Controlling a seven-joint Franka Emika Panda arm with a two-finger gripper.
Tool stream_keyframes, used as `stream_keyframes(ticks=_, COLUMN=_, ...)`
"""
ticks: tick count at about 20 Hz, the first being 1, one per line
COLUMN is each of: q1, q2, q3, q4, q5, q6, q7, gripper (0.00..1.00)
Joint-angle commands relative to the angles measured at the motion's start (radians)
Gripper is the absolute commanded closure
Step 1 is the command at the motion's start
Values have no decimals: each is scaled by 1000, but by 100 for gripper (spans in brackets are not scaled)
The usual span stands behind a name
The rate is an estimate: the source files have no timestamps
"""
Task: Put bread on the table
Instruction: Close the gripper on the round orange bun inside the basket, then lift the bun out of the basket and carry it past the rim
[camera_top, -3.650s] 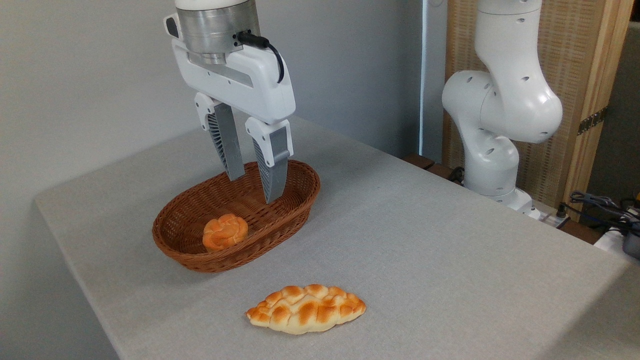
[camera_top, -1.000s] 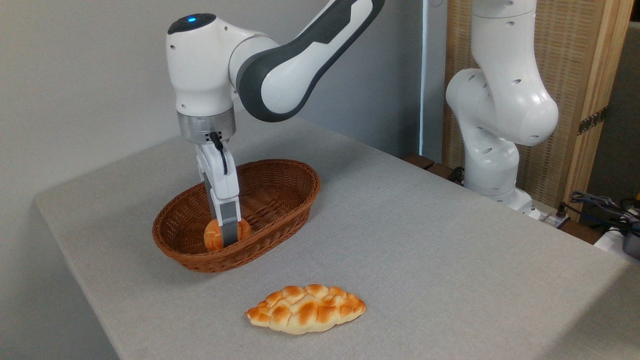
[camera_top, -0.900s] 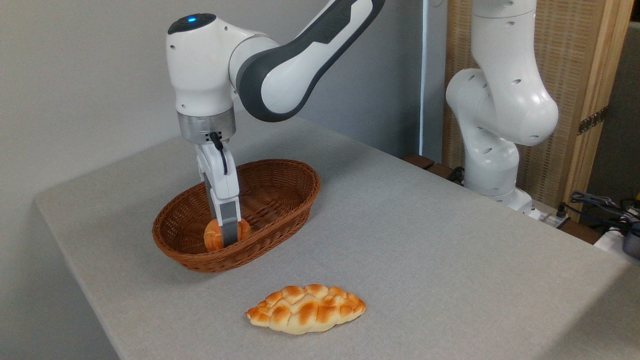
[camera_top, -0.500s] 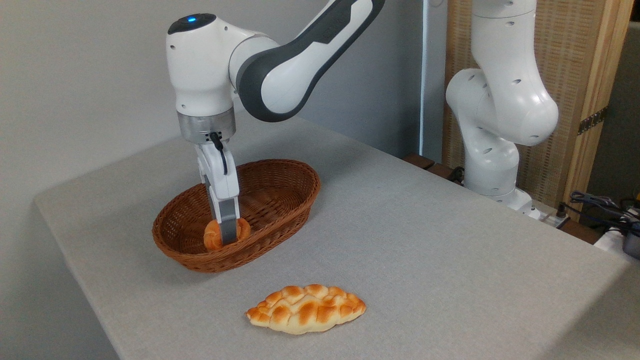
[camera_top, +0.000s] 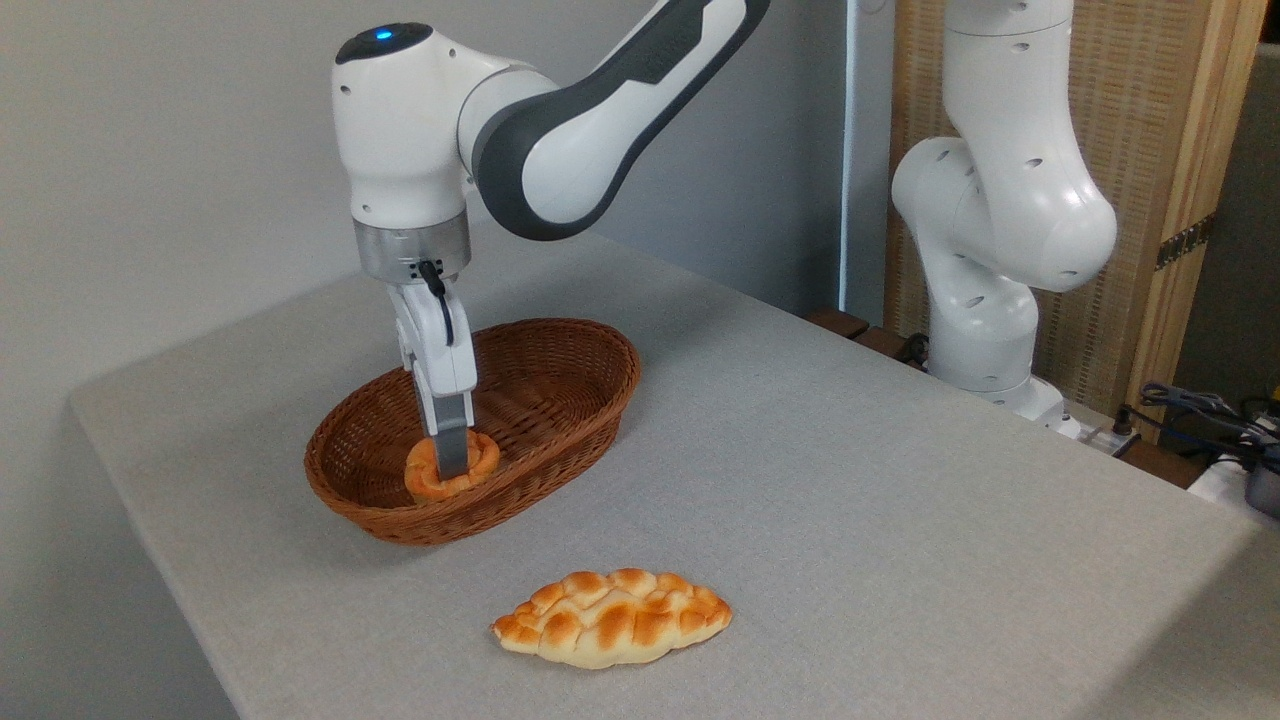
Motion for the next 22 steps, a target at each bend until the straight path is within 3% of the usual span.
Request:
stream_keyframes(ticks=1, q1=-4, q2=-30, q3=3, q4=-4, q5=-11, q6=3, q7=-7, gripper=72)
stream_keyframes(ticks=7, q1=-2, q2=-33, q3=9, q4=25, q5=-40, q6=-21, q7=-16, gripper=72)
stream_keyframes(ticks=16, q1=5, q2=-61, q3=21, q4=74, q5=-37, q6=-130, q7=-18, gripper=72)
stream_keyframes(ticks=20, q1=5, q2=-136, q3=90, q4=72, q5=-24, q6=-205, q7=3, gripper=70)
stream_keyframes(ticks=22, q1=5, q2=-177, q3=137, q4=68, q5=-24, q6=-286, q7=71, gripper=69)
